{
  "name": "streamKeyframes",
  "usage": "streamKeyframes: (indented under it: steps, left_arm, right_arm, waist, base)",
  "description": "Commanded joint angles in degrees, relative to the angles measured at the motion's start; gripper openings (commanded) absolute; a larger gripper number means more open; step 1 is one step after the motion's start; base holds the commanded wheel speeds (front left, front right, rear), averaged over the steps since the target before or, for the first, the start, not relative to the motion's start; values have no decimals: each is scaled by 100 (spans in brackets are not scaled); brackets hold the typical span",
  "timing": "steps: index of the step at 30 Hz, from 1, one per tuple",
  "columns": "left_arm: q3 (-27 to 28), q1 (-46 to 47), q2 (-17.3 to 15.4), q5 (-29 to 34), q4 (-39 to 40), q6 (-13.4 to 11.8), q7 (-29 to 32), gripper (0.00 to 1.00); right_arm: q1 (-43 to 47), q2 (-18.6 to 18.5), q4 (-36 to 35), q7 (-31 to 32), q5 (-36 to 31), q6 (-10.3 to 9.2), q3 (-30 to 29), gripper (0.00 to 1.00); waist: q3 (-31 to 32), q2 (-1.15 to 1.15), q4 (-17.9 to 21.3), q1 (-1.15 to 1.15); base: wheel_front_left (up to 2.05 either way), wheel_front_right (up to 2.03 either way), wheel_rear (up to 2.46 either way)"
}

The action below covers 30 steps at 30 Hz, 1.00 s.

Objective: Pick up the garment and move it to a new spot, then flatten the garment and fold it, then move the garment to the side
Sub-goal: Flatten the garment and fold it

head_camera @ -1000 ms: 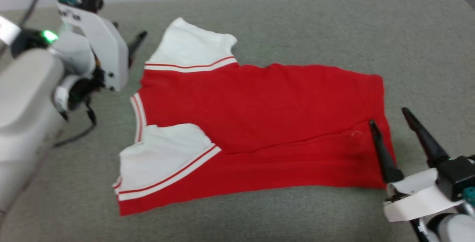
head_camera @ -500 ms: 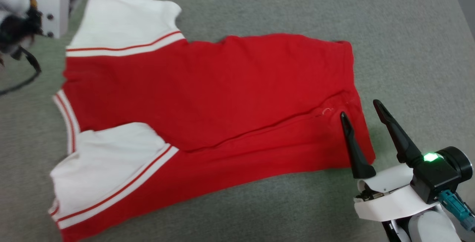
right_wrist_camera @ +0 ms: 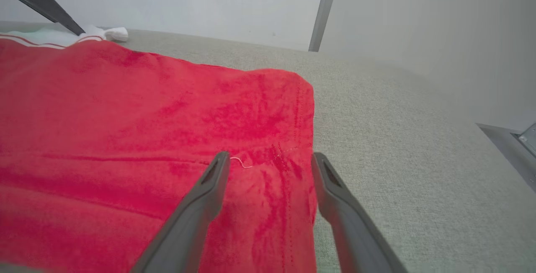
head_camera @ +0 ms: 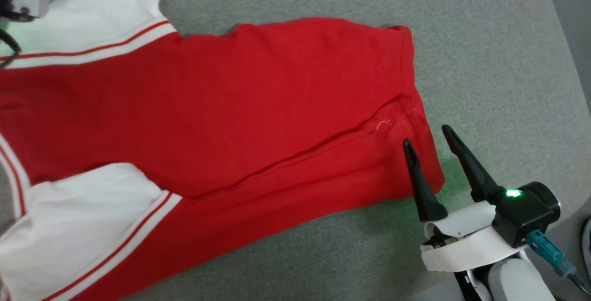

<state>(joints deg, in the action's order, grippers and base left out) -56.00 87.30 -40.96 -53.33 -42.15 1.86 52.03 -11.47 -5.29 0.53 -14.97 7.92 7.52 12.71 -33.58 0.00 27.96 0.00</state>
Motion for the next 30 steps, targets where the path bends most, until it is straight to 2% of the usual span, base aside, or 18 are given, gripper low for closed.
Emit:
streamKeyframes:
  steps: [1,8,14,16,19,25,27,30]
  left_arm:
    - [-76,66,-56,1,-89,-66,277,100]
    - [-316,171,-255,47,-273,-516,1529,100]
    - [-331,17,-93,-120,-97,-905,1961,98]
    - [-205,-58,9,-302,-1,-1078,1994,0]
    - [-321,15,-84,-119,180,-1161,2083,0]
    - [-236,19,-94,-196,458,-1239,1981,0]
    - [-214,27,-87,-197,551,-1210,1886,0]
    - [-190,2,-70,-210,624,-1218,1809,0]
  right_arm:
    - [-70,27,37,-26,36,-7,20,100]
    - [-178,87,152,-27,187,-7,180,100]
    - [-246,111,199,-27,226,-7,231,100]
    - [-280,121,212,-27,241,-7,239,100]
    - [-309,127,231,-27,242,-7,223,100]
    - [-403,130,249,-27,408,-7,183,100]
    - [-541,5,372,-12,521,-7,259,100]
    - [-954,-186,518,331,746,-7,362,100]
  waist:
    - [-147,0,154,0]
    - [-271,0,332,0]
    - [-358,0,390,0]
    - [-370,0,399,0]
    - [-367,0,381,0]
    - [-330,0,299,0]
    - [-306,0,247,0]
    - [-269,0,186,0]
  base:
    - [0,0,0]
    - [0,0,0]
    - [0,0,0]
    - [0,0,0]
    - [0,0,0]
    - [0,0,0]
    - [0,0,0]
    - [0,0,0]
